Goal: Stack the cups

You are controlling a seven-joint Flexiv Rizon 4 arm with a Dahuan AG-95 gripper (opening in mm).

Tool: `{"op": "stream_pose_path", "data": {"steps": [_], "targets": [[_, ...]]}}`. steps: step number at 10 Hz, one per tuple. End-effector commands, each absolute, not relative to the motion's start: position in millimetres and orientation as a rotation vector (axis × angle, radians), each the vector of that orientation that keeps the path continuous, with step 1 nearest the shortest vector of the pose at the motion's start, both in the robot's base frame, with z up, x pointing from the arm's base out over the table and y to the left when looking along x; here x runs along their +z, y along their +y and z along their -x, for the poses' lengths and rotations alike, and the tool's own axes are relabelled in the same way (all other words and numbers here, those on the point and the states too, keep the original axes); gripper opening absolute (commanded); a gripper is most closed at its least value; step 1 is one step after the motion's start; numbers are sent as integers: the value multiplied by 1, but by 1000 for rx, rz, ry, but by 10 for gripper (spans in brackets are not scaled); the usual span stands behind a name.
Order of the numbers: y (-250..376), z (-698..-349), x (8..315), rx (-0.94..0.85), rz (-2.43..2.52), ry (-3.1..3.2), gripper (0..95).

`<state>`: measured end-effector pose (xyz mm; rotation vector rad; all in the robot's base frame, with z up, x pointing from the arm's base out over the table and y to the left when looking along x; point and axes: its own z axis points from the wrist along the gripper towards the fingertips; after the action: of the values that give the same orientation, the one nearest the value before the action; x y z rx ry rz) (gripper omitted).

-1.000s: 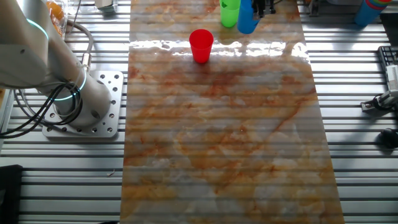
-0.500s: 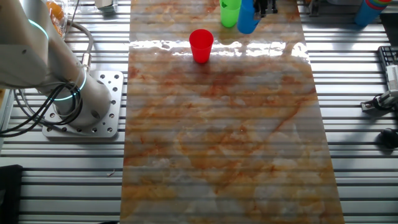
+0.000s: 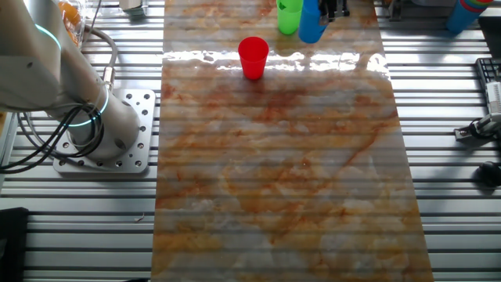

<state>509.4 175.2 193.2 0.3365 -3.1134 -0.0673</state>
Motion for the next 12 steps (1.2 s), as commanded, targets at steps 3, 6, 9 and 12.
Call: {"op": "stream_pose_path", "data": {"steps": [3,6,9,12], "targets": [[213,-489,213,-129,-470,-3053,0],[249,-469,221,-199,-451,-3051,0],[276,-466,213,-214,-427,-3059,0],[290,-469,202,-207,-396,-3066,0]]}}
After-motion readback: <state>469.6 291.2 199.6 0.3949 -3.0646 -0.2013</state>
